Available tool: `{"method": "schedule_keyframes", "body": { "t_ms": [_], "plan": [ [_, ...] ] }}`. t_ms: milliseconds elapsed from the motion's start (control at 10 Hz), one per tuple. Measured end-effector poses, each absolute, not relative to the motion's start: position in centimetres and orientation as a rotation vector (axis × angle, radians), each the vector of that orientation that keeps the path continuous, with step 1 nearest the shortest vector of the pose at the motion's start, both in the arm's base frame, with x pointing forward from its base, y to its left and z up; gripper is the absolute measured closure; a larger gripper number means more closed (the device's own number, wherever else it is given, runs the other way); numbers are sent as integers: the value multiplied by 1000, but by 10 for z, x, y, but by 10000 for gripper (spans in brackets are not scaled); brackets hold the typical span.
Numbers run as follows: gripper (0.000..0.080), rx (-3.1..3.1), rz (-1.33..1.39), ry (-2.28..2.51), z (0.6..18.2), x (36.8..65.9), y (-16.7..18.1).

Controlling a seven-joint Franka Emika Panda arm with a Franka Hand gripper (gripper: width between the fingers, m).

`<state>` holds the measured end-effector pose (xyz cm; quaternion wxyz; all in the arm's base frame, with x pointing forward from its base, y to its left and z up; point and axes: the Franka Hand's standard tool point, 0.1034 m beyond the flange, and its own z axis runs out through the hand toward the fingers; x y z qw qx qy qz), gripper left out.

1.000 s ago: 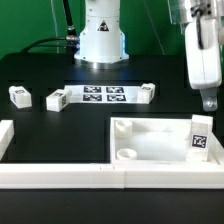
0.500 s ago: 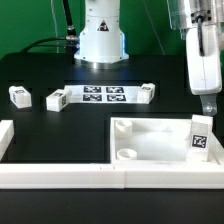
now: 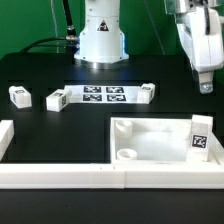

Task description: Assemble square table

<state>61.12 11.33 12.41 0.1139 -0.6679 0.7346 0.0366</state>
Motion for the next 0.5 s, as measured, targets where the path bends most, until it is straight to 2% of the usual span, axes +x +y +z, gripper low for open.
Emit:
{"method": "schedule_keyframes", "body": {
  "t_ms": [500],
  "plan": [
    [151, -2323, 36, 1741, 122, 609, 112]
  ]
}}
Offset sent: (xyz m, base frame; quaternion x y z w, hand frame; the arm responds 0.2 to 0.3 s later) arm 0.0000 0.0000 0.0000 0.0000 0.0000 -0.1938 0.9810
